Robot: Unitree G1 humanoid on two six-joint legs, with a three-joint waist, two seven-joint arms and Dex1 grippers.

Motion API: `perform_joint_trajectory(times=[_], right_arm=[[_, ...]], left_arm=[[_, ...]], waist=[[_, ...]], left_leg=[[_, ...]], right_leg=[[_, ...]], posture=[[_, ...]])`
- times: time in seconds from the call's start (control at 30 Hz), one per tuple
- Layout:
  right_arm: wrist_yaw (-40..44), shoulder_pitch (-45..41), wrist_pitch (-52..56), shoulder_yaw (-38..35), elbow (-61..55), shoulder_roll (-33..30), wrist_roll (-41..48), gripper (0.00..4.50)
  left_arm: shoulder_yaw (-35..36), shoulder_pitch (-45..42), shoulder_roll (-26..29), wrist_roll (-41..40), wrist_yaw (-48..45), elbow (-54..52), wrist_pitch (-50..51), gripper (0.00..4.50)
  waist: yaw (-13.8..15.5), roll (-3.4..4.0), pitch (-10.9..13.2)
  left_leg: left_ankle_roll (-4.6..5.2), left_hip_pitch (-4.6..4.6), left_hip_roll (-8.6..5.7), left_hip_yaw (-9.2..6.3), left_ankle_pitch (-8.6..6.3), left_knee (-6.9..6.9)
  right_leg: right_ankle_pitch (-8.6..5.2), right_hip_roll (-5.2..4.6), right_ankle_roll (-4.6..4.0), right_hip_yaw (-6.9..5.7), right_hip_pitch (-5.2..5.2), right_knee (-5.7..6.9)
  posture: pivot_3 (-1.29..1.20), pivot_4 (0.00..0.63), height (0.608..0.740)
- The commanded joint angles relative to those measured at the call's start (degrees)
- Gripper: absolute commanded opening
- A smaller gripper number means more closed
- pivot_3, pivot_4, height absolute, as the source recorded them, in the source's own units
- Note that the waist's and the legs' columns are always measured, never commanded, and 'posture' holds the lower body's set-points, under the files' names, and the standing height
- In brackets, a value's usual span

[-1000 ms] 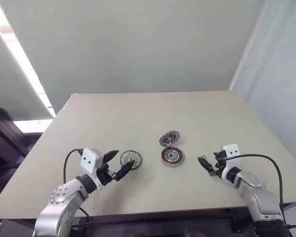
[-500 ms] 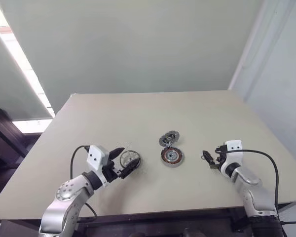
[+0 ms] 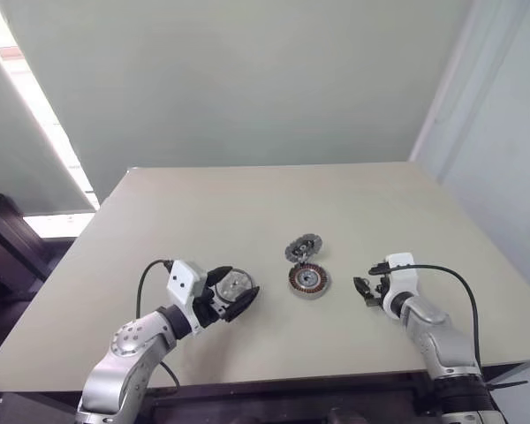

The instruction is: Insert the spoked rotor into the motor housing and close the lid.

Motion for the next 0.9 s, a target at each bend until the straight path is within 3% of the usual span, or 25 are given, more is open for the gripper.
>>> perform_joint_trajectory(times=[0.03,0.5,0.9], right_arm=[[-0.61,-2.30,-1.12,-0.12,1.40,0.71,-0.75,4.48],[-4.42,-5.83,-11.30,-1.89,14.46,4.37,-2.15,4.48],[-3.86,-5.65,-13.62,-2.46,17.12,5.07,-2.17,4.48]], left_arm=[[-0.57,-1.22,0.29,-0.06,-0.67,-1.58,0.12,4.49],[-0.65,-0.58,0.47,-0.04,-1.05,-2.04,-0.15,4.49],[-0.30,-0.02,0.86,-0.10,-0.98,-2.19,-0.25,4.49]], waist=[[-0.01,0.00,0.00],[-0.06,0.02,0.00],[-0.33,0.03,-0.01]], left_leg=[[0.00,0.00,0.00,0.00,0.00,-0.01],[0.00,0.00,0.00,0.01,0.00,-0.02],[0.00,0.00,0.00,0.00,0.00,-0.04]], right_leg=[[0.00,0.00,0.00,0.00,0.00,0.00],[0.01,0.00,0.01,0.02,-0.02,0.00],[0.02,0.00,0.01,0.02,-0.02,0.01]], posture=[[0.00,0.000,0.740],[0.00,0.000,0.740],[0.00,0.000,0.740]])
